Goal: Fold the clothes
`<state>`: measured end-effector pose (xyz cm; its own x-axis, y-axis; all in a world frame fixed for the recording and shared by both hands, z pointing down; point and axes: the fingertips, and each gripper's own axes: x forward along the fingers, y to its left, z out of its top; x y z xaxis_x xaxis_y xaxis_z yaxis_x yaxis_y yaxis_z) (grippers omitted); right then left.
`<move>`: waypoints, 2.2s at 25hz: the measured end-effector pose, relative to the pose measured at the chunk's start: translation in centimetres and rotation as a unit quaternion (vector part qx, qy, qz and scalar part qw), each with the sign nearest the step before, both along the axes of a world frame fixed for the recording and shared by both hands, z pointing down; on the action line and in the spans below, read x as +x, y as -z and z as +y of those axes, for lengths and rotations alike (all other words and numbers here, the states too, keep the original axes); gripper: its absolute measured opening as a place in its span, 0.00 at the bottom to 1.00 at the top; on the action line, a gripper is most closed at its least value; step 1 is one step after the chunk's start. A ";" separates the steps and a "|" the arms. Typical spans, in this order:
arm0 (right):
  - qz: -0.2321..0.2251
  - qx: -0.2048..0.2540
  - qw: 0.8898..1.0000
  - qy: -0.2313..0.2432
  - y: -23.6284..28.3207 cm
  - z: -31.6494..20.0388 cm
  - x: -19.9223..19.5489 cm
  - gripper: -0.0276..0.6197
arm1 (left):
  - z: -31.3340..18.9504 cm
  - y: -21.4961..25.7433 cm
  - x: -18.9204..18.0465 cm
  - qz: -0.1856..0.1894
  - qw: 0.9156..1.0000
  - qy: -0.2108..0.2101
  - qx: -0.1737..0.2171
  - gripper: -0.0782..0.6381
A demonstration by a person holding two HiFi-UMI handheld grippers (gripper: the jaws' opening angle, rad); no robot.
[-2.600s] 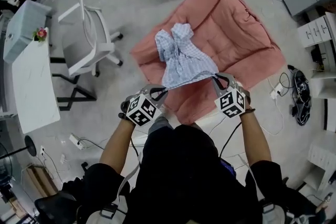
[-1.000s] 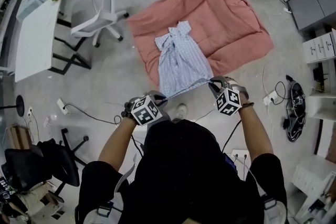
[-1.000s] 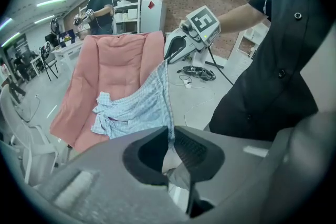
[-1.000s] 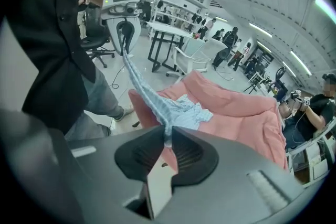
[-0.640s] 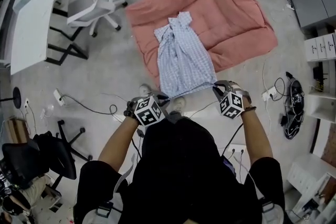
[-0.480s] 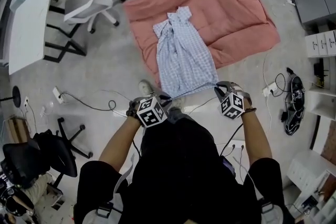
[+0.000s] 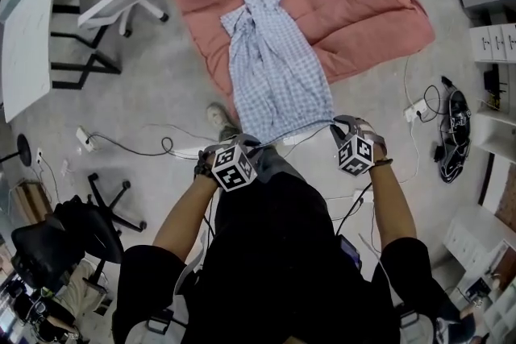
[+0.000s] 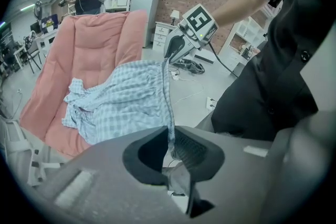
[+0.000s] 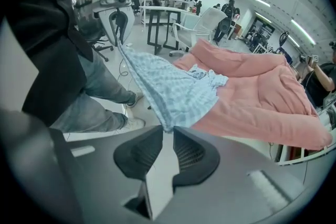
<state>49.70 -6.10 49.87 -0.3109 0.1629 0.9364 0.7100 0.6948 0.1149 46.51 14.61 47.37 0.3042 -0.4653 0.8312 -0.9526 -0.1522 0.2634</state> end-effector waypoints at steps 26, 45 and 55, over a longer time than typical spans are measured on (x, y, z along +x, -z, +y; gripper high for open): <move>-0.039 -0.028 0.998 -0.039 2.0 1.1 -4.2 0.12 | 0.7 0.2 -3.7 -0.030 0.999 0.043 0.004 0.31; -0.114 -0.083 0.987 -0.078 7.5 16.4 -25.8 0.10 | 9.5 7.7 -26.8 -0.101 0.989 0.089 0.057 0.28; -0.140 -0.090 0.946 -0.279 8.7 24.6 -39.6 0.10 | 18.0 8.8 -43.9 -0.112 0.990 0.048 0.069 0.28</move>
<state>10.15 18.50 41.15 -0.6265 0.0486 0.7779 0.1859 0.9786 0.0886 2.65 32.66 38.60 0.0687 -0.5968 0.7994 -0.9966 -0.0783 0.0272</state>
